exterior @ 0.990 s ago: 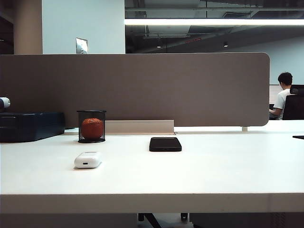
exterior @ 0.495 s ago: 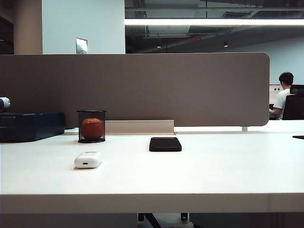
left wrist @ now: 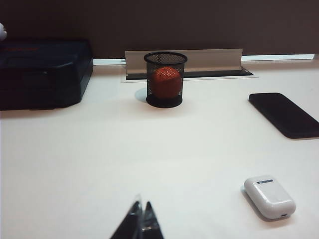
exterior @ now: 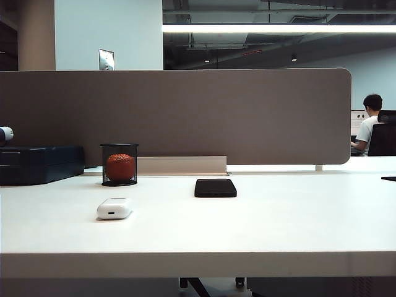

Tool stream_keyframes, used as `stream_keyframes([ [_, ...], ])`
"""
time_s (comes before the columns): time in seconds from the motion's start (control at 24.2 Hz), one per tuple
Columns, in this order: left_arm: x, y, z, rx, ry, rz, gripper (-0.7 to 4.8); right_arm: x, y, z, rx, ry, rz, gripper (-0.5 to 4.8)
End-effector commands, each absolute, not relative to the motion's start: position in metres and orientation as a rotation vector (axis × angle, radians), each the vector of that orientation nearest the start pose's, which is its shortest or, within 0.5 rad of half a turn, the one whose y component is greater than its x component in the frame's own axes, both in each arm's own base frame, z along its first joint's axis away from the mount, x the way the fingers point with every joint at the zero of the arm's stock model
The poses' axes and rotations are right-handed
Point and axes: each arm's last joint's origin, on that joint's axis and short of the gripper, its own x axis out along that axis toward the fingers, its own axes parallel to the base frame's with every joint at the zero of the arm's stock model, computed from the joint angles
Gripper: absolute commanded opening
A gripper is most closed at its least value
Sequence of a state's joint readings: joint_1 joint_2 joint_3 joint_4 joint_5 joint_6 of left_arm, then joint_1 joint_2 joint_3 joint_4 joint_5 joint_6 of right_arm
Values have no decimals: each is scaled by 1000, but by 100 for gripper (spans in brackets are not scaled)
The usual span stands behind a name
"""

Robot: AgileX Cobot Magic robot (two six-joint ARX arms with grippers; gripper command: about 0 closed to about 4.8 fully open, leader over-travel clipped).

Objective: Find the wireless headphone case on the desktop and place it on the left side of the phone.

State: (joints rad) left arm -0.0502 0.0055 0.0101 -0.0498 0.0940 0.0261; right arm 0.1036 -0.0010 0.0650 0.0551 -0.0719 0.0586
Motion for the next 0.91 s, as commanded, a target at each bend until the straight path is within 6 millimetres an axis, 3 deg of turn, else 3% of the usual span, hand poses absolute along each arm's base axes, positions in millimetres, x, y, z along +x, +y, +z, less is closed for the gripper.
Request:
stream_keyframes([
  [0.04,97,-8,163,26,36,-147,-5,88,11,203,62,-128,180,13],
  [0.21,97,-8,163,26,36,-147,-5,82,11,216,62,-111,179,13],
  [0.41,97,-8,163,26,36,-147,-5,68,9,248,87,-146,174,13],
  [0.62,97,-8,163,25,36,-147,-5,43,5,306,89,-111,142,13],
  [0.66,97,-8,163,25,36,-147,-5,38,5,327,89,-112,143,13],
  [0.91,97,-8,163,25,36,-147,-5,29,4,399,86,-43,152,13],
])
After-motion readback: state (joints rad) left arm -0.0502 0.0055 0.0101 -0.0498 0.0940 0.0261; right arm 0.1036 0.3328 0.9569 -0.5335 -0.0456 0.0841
